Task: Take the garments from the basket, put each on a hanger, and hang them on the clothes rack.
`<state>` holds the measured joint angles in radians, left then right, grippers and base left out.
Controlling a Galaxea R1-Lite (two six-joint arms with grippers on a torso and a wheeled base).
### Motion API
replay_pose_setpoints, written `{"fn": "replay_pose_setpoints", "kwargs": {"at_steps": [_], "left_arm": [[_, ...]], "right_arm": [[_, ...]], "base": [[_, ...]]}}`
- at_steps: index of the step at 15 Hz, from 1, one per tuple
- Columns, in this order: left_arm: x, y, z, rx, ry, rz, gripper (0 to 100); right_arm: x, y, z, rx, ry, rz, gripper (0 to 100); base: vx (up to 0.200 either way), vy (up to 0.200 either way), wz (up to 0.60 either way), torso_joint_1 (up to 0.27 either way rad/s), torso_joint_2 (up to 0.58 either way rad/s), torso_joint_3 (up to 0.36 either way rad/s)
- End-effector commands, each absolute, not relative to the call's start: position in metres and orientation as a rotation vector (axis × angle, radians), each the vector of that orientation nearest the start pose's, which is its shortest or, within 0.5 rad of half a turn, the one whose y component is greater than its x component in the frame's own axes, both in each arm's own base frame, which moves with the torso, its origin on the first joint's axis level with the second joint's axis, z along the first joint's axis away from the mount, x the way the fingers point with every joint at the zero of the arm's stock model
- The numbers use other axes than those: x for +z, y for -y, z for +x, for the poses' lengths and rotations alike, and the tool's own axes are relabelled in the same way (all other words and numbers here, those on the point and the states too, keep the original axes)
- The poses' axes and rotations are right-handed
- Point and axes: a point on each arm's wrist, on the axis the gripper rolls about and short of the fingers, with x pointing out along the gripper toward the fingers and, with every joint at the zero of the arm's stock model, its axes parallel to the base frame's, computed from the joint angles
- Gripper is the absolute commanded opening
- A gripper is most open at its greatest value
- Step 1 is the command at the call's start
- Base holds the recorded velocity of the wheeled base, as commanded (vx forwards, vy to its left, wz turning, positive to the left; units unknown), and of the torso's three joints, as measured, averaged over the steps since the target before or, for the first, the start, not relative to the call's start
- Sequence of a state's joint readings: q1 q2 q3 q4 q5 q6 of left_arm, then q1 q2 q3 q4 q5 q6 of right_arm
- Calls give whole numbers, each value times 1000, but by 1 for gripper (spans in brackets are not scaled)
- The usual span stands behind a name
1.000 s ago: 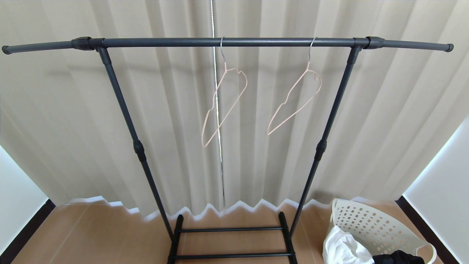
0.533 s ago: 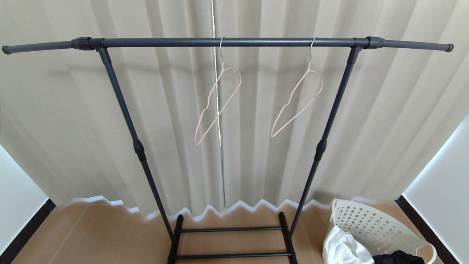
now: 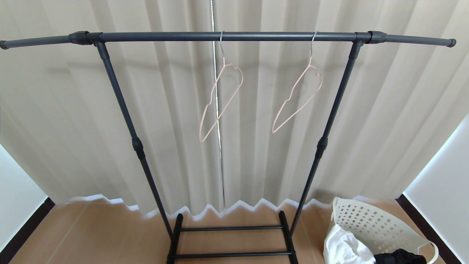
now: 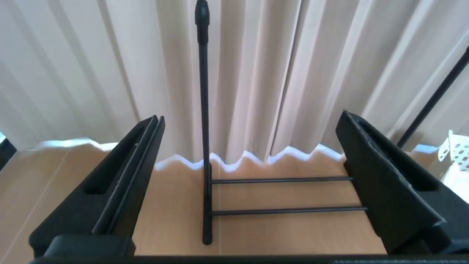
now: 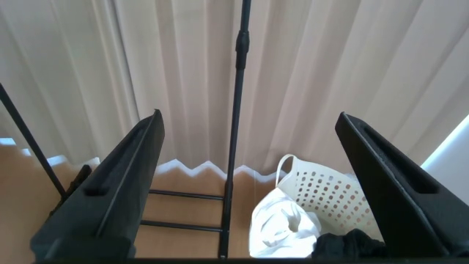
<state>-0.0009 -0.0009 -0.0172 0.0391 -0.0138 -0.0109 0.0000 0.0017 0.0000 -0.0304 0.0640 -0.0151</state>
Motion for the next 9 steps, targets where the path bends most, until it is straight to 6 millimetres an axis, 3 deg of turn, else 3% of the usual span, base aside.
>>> {"fn": "replay_pose_setpoints", "kwargs": {"at_steps": [1, 9], "left_arm": [[76, 0, -24, -15, -22, -11, 100], [76, 0, -24, -15, -22, -14, 100]], "right_arm": [[79, -1, -23, 64, 28, -16, 100], [79, -1, -23, 64, 30, -16, 100]], "base": [[0, 0, 0, -149, 447, 290], [0, 0, 0, -149, 488, 338]]}}
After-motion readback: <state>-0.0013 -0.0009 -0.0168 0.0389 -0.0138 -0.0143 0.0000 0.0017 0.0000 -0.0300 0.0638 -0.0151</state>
